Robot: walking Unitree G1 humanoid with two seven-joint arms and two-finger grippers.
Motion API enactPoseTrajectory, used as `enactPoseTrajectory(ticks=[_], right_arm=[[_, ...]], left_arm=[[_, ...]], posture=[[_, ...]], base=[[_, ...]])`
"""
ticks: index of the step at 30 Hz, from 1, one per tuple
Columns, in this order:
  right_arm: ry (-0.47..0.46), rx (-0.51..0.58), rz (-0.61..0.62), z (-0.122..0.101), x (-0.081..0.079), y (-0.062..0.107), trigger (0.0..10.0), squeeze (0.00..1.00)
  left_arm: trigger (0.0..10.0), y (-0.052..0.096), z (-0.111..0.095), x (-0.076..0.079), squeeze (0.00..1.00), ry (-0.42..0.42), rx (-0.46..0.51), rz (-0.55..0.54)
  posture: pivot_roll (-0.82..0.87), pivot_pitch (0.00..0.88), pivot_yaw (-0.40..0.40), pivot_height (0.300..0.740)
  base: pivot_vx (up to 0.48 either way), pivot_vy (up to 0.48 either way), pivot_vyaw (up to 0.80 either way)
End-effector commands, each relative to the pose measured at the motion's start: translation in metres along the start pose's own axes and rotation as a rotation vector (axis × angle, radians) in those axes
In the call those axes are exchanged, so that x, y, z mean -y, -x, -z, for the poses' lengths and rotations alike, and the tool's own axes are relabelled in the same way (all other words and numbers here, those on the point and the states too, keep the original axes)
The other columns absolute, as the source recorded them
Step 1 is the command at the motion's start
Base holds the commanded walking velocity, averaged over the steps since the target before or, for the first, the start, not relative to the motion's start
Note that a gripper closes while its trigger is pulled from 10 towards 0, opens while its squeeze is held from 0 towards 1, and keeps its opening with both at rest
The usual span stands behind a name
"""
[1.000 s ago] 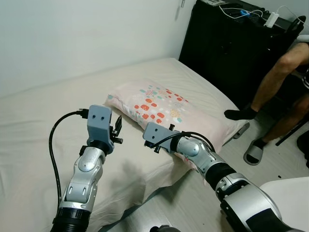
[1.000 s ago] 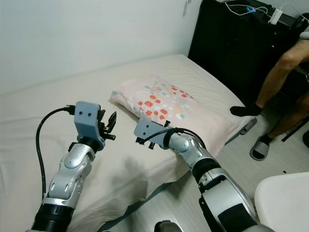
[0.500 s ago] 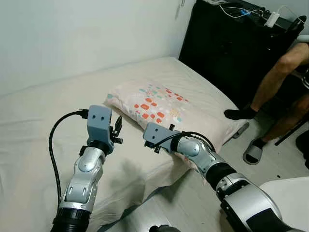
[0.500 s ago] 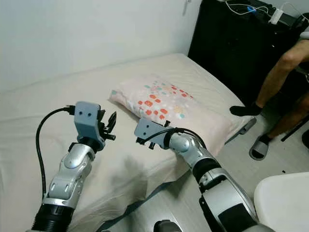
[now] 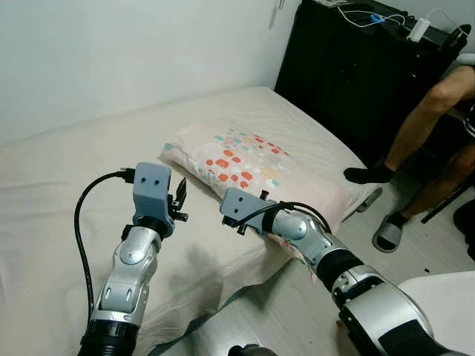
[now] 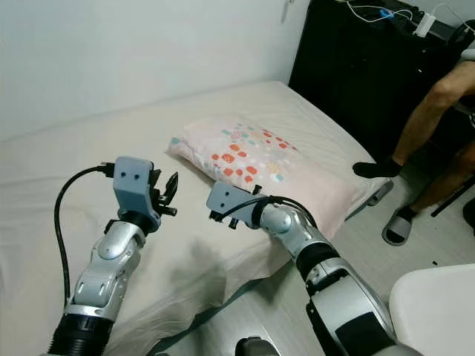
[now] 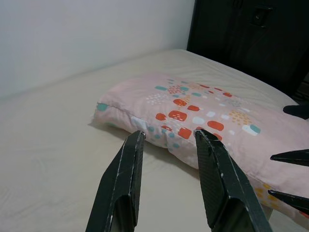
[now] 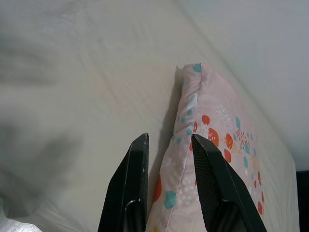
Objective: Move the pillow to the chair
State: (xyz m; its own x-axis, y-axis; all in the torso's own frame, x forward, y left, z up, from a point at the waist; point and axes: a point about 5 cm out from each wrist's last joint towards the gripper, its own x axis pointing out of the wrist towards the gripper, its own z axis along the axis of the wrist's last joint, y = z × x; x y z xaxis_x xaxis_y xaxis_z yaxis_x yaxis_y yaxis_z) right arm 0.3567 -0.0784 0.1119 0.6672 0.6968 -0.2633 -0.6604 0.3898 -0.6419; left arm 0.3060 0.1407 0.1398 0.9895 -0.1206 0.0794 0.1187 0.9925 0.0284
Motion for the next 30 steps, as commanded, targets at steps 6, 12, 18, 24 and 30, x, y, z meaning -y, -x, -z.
enactPoseTrajectory(ticks=[6,12,18,24,30], right_arm=[[-0.013,-0.010,0.002,0.003,0.002,0.002,10.0,0.00],[-0.016,-0.005,0.012,0.003,0.003,0.003,10.0,0.00],[-0.015,-0.009,0.006,0.003,0.003,0.002,10.0,0.00],[-0.026,-0.009,0.011,0.002,0.004,0.001,10.0,0.00],[-0.020,-0.011,0.011,0.004,0.005,0.003,10.0,0.00]], left_arm=[[10.0,0.001,0.002,0.000,0.00,0.003,-0.013,-0.001],[10.0,0.002,0.005,0.002,0.00,0.005,-0.019,0.002],[10.0,0.001,0.004,0.001,0.00,0.007,-0.020,0.003],[10.0,-0.005,0.007,0.004,0.00,0.029,-0.025,0.004],[10.0,-0.009,0.004,0.011,0.00,0.037,-0.018,0.009]], posture=[[-0.06,0.117,-0.117,0.694],[-0.06,0.117,-0.114,0.694],[-0.07,0.123,-0.106,0.694],[-0.09,0.106,-0.076,0.694],[-0.02,0.092,-0.110,0.694]], base=[[0.000,0.000,0.00],[0.000,0.000,0.00],[0.000,0.000,0.00],[0.000,0.000,0.00],[0.000,0.000,0.00]])
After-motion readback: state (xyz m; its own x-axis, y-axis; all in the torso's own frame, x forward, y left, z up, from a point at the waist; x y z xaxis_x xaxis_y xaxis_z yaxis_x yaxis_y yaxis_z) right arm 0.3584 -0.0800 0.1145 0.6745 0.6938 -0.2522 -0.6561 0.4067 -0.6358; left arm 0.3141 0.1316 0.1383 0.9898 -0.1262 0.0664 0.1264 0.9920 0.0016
